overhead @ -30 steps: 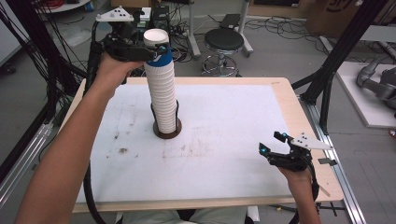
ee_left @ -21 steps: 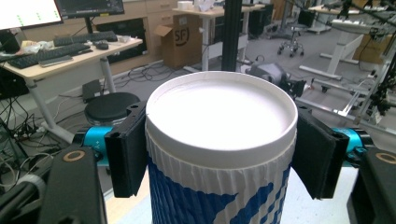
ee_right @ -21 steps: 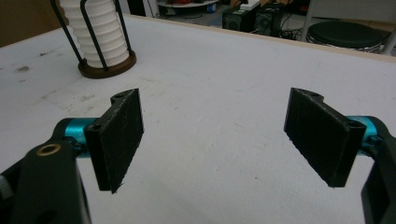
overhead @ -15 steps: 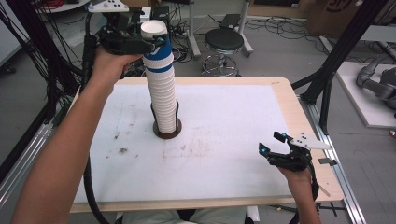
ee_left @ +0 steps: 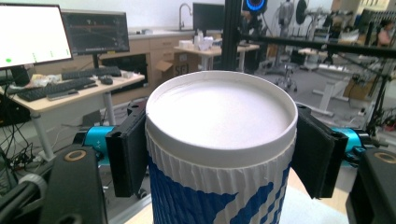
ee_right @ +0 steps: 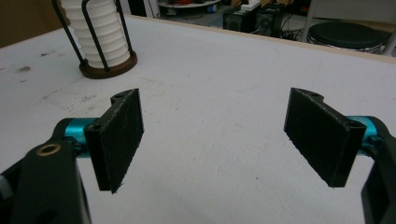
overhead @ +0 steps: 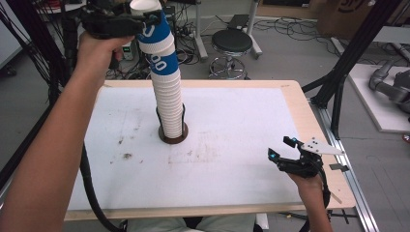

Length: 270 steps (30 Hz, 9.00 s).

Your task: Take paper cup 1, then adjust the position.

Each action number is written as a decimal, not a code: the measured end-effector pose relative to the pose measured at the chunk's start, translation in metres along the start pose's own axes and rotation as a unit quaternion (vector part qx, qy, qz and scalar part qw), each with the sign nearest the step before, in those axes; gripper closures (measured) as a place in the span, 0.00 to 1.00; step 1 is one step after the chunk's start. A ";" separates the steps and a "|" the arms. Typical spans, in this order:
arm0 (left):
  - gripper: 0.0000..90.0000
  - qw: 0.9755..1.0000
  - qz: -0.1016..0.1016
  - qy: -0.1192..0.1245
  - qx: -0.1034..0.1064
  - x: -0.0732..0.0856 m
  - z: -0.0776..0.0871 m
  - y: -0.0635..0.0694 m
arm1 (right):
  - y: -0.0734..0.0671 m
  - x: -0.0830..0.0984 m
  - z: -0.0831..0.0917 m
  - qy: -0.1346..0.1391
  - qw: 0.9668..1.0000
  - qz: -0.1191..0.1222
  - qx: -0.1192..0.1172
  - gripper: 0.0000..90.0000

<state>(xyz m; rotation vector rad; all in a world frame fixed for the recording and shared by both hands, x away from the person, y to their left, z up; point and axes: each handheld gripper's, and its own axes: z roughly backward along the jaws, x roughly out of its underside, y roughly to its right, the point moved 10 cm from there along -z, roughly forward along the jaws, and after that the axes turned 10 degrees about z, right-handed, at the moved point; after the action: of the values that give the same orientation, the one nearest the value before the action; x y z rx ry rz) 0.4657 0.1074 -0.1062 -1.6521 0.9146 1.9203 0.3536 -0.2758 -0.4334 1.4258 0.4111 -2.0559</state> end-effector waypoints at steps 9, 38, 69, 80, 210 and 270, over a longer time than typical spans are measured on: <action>0.33 1.000 0.002 0.027 -0.005 -0.013 0.032 -0.010 | 0.000 0.000 -0.001 0.000 1.000 0.002 0.000 0.23; 0.33 1.000 -0.023 -0.018 -0.011 0.124 0.107 -0.039 | -0.007 -0.002 -0.006 -0.002 1.000 0.011 -0.003 0.23; 0.33 0.991 -0.011 -0.076 0.112 0.266 0.060 0.025 | -0.017 -0.003 -0.013 -0.002 1.000 0.015 -0.013 0.22; 0.32 0.988 -0.015 -0.088 0.129 0.280 0.056 0.037 | -0.027 -0.010 -0.013 0.007 0.999 0.022 -0.039 0.22; 0.18 0.946 -0.013 -0.189 0.261 0.310 0.019 0.111 | -0.157 -0.055 -0.075 -0.177 0.887 0.291 -0.312 0.39; 0.33 0.944 -0.011 -0.155 0.291 0.319 0.020 0.100 | -0.125 -0.068 -0.043 -0.002 0.952 0.127 -0.278 0.23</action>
<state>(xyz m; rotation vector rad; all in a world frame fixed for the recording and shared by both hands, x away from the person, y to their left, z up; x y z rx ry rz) 0.3222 0.0258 -0.3974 -0.9827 1.1752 1.6125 0.3237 -0.1350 -0.3973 1.0642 0.7001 -1.5680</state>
